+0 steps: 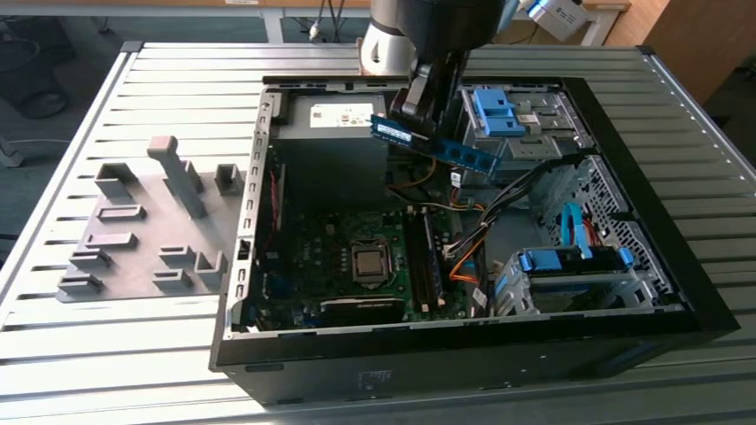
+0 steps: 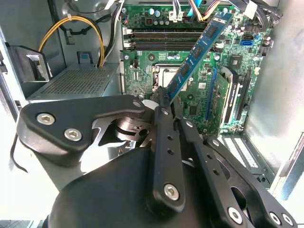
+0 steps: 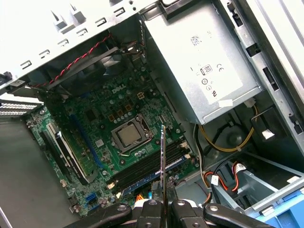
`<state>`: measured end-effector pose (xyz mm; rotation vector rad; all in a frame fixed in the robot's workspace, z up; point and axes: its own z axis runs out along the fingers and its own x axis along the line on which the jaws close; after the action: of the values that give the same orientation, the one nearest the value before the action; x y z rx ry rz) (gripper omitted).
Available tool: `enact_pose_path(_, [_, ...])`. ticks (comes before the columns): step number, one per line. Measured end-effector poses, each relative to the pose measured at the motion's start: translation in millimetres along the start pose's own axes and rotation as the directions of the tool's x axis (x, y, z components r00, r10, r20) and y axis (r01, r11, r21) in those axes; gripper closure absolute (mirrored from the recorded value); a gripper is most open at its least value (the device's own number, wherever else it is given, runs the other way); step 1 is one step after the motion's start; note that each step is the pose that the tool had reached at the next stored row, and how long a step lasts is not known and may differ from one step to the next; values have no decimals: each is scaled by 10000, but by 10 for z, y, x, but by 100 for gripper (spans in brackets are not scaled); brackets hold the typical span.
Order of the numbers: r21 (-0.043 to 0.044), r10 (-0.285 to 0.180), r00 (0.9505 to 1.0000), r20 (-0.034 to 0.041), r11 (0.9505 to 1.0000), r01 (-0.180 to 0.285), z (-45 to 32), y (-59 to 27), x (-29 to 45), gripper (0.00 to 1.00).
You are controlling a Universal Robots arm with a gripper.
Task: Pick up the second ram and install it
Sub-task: 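Insert the second ram into the second slot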
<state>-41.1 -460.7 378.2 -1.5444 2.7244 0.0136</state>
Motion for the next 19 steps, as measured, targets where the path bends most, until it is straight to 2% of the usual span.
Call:
enact_pose_path(6, [1,97,10000,0,10000,-97,0,0,0,86])
enact_pose_path(19, [10,769,9970,2,9970,-769,1,1,1,86])
